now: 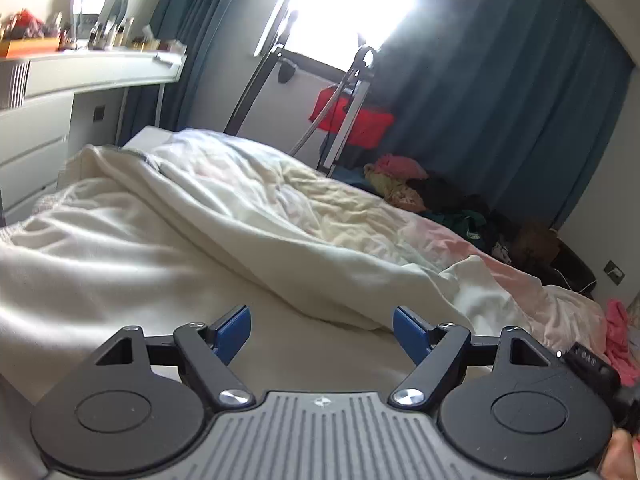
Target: Fold clothes
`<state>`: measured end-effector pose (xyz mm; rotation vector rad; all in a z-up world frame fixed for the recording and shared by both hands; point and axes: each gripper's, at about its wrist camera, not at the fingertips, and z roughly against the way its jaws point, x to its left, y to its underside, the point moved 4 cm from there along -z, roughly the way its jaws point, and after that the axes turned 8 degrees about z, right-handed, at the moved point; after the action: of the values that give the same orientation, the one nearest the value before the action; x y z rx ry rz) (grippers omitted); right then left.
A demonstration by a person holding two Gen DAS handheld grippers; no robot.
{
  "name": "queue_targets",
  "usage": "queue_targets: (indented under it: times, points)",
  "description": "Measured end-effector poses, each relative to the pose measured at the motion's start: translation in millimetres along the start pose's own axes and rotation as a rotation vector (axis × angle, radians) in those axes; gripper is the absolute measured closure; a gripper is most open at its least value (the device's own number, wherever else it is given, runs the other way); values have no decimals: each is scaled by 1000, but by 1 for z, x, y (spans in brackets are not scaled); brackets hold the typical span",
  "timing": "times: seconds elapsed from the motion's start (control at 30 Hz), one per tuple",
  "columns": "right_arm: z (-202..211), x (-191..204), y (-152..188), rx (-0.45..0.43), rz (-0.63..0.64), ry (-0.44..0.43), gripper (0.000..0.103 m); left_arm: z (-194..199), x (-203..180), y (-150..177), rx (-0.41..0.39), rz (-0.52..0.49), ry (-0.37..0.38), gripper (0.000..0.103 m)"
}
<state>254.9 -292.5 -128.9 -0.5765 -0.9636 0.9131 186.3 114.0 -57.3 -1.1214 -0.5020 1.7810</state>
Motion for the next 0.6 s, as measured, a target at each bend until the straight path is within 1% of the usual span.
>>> queue_targets:
  times: [0.1,0.17,0.3,0.37,0.4,0.47,0.5,0.53,0.57,0.6]
  points:
    - [-36,-12,-20,7,-69,20,18,-8,5,2,17,16,-6,23]
    - [-62,-19,-33,14,-104,43,21,-18,7,5,36,25,-18,23]
    - [-110,-35,-48,16,-141,107,28,-37,10,10,71,33,-38,23]
    - [-132,-44,-53,16,-163,133,28,-46,11,13,83,25,-46,23]
    - [-143,-47,-55,18,-143,155,29,-51,11,14,89,21,-50,23]
    - [-160,-52,-59,13,-136,186,38,-60,11,17,100,13,-57,23]
    - [-169,-55,-60,10,-133,201,50,-64,11,18,106,9,-61,23]
    - [-175,-55,-63,5,-145,201,68,-69,12,19,112,6,-65,23]
    - [-180,-53,-68,3,-151,206,76,-74,12,20,119,4,-71,23]
    - [-184,-48,-75,5,-141,217,87,-79,12,21,124,1,-75,23]
